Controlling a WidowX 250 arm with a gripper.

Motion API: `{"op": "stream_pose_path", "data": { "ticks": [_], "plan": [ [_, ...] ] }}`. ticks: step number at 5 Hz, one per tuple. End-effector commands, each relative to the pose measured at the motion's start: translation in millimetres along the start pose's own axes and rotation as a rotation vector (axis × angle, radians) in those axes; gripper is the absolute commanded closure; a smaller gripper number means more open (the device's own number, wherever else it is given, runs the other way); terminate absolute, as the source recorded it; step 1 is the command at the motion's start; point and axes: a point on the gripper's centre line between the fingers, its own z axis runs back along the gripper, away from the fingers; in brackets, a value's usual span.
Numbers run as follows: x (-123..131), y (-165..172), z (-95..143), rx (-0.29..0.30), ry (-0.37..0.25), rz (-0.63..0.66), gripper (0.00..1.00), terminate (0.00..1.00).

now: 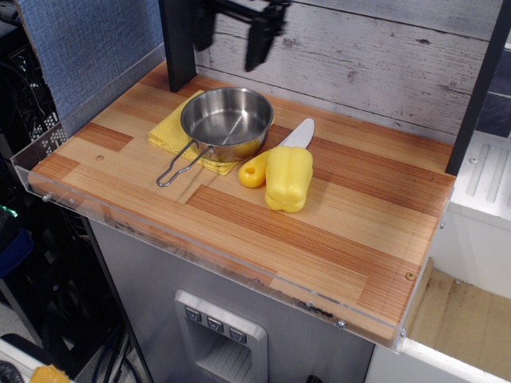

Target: Move the pan to the front right table corner

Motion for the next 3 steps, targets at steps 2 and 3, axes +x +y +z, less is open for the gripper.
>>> {"op": "stream_pose_path", "data": {
  "ticks": [2, 3],
  "plan": [
    [9, 54, -35, -0.036, -0.058, 0.095, 0.00, 0.00],
    [13, 45, -52, -0.082, -0.072, 0.058, 0.00, 0.00]
  ]
}}
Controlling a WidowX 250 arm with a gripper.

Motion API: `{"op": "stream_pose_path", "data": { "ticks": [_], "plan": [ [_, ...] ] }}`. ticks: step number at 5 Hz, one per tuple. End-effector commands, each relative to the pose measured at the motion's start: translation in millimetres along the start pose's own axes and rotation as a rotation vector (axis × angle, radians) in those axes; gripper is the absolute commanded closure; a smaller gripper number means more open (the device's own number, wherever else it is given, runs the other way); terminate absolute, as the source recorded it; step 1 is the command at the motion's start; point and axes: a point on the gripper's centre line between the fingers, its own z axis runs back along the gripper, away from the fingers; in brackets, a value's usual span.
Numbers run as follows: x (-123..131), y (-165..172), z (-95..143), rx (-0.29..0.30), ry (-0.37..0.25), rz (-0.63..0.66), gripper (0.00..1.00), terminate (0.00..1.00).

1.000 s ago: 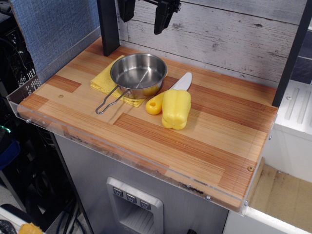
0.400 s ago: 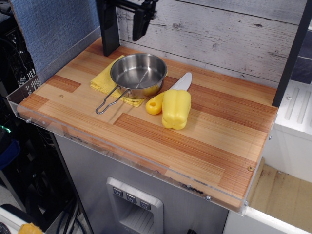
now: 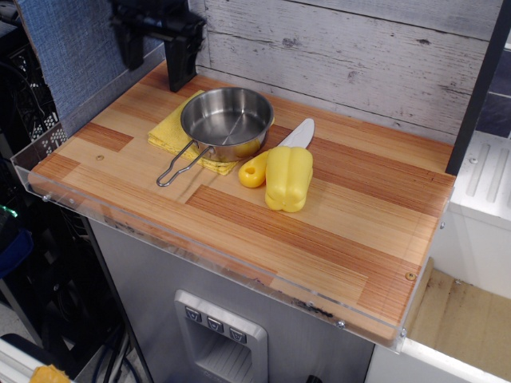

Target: Move the pan to the front right table corner

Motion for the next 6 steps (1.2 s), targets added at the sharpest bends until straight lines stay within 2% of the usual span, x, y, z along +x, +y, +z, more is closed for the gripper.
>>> {"op": "stream_pose_path", "data": {
  "ticks": [1, 2, 4, 6],
  "plan": [
    [4, -8, -7, -0.060, -0.063, -0.045, 0.00, 0.00],
    [3, -11, -8, -0.068, -0.074, -0.061, 0.00, 0.00],
    [6, -11, -23, -0.005, -0.061, -0.057, 0.00, 0.00],
    [7, -14, -33, 0.019, -0.042, -0.055, 0.00, 0.00]
  ]
}}
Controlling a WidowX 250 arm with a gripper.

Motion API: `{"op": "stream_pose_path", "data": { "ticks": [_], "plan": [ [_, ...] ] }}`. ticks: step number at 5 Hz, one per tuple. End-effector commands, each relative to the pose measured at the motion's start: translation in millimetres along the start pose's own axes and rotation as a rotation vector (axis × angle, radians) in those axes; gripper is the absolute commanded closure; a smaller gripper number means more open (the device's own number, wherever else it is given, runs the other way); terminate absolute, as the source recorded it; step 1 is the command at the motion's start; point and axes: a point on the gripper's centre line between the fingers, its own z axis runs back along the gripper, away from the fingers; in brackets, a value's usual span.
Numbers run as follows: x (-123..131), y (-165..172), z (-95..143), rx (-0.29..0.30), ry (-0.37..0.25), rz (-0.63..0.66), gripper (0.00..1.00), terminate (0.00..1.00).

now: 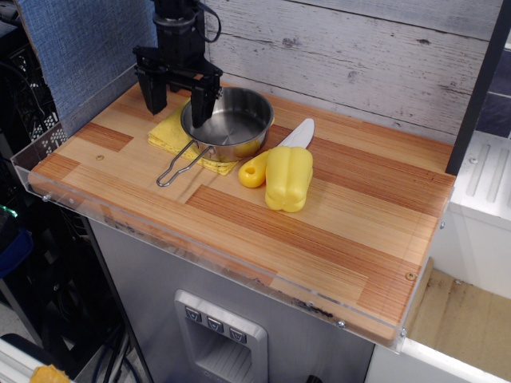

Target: Move the pan to the front right table corner

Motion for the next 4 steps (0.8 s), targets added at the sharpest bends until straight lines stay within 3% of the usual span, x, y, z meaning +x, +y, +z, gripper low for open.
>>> {"op": "stream_pose_path", "data": {
  "ticks": [1, 4],
  "plan": [
    [5.2, -2.6, 13.6, 0.030, -0.050, 0.000, 1.00, 0.00],
    [1.8, -5.5, 14.4, 0.040, -0.040, 0.015, 1.00, 0.00]
  ]
}}
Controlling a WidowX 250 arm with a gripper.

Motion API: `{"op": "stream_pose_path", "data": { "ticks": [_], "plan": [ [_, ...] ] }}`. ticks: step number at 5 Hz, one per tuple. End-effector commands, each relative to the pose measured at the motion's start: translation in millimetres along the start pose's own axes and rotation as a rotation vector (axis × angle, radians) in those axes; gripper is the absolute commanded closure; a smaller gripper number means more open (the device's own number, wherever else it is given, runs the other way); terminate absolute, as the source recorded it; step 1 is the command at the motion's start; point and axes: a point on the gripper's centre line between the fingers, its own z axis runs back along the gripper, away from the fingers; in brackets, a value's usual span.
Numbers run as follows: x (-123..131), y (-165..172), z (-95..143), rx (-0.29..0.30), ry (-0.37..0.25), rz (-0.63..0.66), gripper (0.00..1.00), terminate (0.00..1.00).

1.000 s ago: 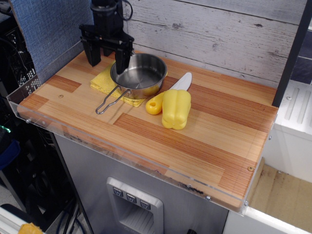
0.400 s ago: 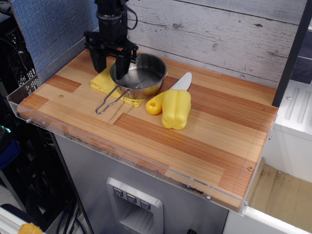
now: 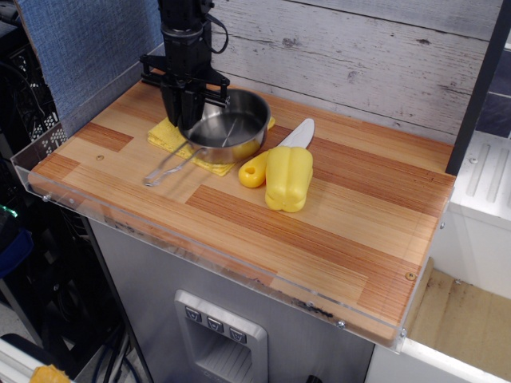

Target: Move the pan to the front right table corner

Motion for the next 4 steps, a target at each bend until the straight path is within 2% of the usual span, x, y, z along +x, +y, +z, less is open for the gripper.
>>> {"op": "stream_pose_path", "data": {
  "ticks": [1, 2, 3, 4],
  "plan": [
    [4, 10, 28, -0.026, -0.028, 0.046, 1.00, 0.00],
    [5, 24, 39, -0.103, -0.011, 0.117, 1.00, 0.00],
    [5, 28, 58, -0.145, -0.002, 0.170, 1.00, 0.00],
    [-4, 10, 101, -0.134, -0.026, 0.227, 1.00, 0.00]
  ]
}}
